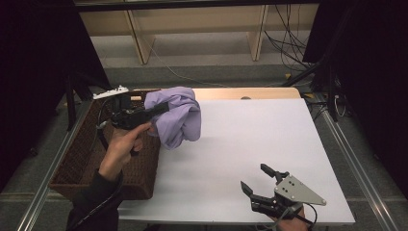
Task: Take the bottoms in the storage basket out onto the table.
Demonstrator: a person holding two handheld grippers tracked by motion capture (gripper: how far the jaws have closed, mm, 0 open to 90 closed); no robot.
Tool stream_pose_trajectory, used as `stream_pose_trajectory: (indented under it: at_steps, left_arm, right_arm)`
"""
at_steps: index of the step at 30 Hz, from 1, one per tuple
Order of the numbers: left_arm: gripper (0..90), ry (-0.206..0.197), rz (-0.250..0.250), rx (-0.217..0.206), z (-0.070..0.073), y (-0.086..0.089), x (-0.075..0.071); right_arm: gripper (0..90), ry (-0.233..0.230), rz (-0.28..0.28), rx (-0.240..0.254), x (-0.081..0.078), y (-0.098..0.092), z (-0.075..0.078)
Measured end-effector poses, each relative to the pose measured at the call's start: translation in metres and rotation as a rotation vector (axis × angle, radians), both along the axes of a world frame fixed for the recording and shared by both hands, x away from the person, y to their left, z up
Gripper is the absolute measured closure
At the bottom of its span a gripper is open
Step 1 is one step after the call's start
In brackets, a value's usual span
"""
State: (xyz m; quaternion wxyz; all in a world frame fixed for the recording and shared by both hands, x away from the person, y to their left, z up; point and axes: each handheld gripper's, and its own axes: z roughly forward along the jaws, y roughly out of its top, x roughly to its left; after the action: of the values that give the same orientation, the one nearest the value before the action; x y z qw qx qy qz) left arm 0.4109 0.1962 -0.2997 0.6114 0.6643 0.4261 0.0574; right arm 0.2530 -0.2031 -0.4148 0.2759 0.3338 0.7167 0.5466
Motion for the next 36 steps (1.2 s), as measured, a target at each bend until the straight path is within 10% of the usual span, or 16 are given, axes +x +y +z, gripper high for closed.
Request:
stream_pose_trajectory:
  at_steps: [36]
  left_arm:
    - [85.1,0.024,-0.088,0.070,-0.018,-0.056,0.004]
  right_arm:
    - [22.2,-0.001,-0.003,-0.002,0.000,0.000,0.000]
